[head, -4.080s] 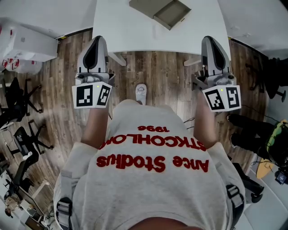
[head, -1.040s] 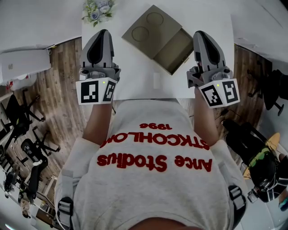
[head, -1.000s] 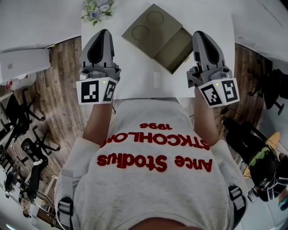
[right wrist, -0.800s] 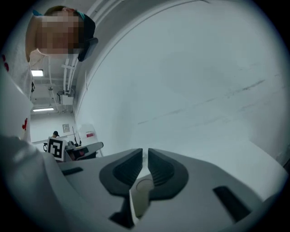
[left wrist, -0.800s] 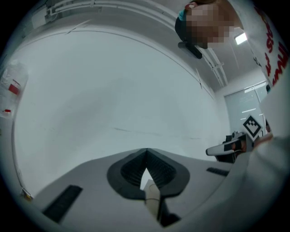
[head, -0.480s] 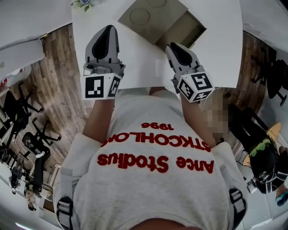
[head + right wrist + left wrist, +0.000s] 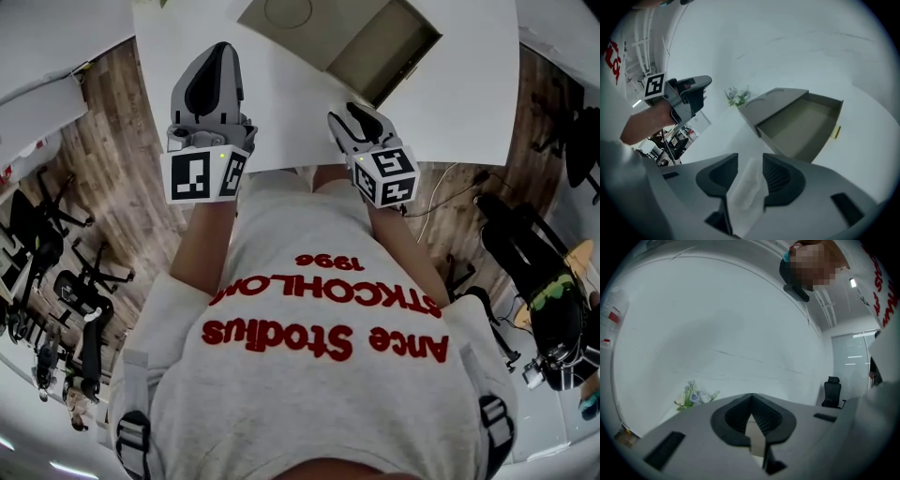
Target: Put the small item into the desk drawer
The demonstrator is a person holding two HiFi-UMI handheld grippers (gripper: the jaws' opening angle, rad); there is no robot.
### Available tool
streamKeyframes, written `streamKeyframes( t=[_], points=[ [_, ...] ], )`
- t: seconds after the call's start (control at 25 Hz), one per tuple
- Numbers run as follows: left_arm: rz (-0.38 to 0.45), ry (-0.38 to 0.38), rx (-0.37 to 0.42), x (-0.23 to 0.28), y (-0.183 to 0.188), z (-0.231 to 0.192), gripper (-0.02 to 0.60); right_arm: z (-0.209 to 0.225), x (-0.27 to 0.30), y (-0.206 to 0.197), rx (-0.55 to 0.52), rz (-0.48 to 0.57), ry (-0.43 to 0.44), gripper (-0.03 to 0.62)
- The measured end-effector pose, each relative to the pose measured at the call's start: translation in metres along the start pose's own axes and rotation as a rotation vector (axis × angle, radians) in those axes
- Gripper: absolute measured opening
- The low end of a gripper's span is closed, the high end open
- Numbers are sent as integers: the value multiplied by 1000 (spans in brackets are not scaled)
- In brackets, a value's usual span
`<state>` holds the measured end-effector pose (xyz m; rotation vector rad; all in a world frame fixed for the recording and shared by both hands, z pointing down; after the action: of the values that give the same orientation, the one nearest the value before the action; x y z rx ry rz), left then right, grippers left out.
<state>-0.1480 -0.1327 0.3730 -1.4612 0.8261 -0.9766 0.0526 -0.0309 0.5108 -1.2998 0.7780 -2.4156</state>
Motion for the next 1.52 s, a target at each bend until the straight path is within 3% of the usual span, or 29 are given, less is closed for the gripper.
streamKeyframes(
  t=[0.32,0.52,0.84,1.04,1.52],
  points=[
    [-13,0,4,-4,-2,-6,5,5,13,-25,5,-51,-34,212],
    [-7,11,10,-6,2,-7,5,1,13,-21,-6,-43,-6,144],
    [26,33,21,-6,13,-13,5,-11,9,15,-56,26,68,133],
    [55,52,39,-8,25,-13,5,-16,1,50,-123,138,93,132],
    [143,80,74,-15,60,-12,5,-29,-43,137,-263,518,117,130]
  ],
)
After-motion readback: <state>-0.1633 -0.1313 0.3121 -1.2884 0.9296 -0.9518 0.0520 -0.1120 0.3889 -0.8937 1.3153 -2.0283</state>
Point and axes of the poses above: the fingertips, and each gripper's own axes: x forward along the fingers, z to its right, y out of its top, the point moved 5 cm from there along -x, backward along the fingers, and after that the axes turned 7 degrees about x, right-handed, at the moved point
